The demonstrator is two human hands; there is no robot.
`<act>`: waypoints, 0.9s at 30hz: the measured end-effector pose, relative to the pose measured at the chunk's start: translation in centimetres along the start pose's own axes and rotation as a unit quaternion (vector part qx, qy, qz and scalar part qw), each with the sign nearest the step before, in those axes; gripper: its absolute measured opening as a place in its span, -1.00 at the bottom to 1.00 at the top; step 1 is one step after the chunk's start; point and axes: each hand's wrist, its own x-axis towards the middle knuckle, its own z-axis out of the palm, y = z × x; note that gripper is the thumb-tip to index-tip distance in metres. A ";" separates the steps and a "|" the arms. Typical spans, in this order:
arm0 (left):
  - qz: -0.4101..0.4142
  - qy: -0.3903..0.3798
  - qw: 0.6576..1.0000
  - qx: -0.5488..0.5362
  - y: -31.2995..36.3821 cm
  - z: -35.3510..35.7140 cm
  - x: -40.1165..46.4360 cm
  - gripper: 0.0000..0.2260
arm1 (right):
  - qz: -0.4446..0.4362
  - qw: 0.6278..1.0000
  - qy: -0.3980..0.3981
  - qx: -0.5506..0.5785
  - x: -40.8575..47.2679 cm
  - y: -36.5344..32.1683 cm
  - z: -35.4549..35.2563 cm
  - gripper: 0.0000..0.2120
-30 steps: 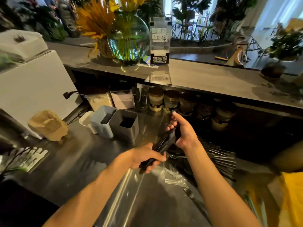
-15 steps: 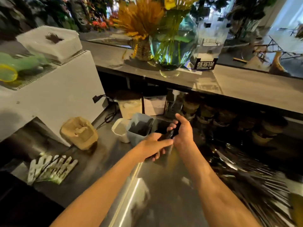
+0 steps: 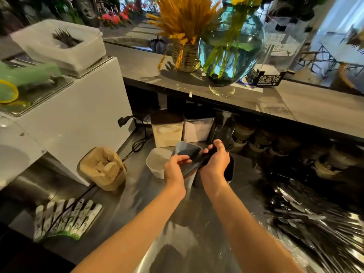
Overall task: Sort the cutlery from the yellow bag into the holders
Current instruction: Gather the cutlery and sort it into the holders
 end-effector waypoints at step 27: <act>0.161 -0.022 0.982 0.102 1.9 -1.8 8.4 -0.74 | -0.137 0.901 -0.216 -0.349 7.3 3.8 -0.8 -0.84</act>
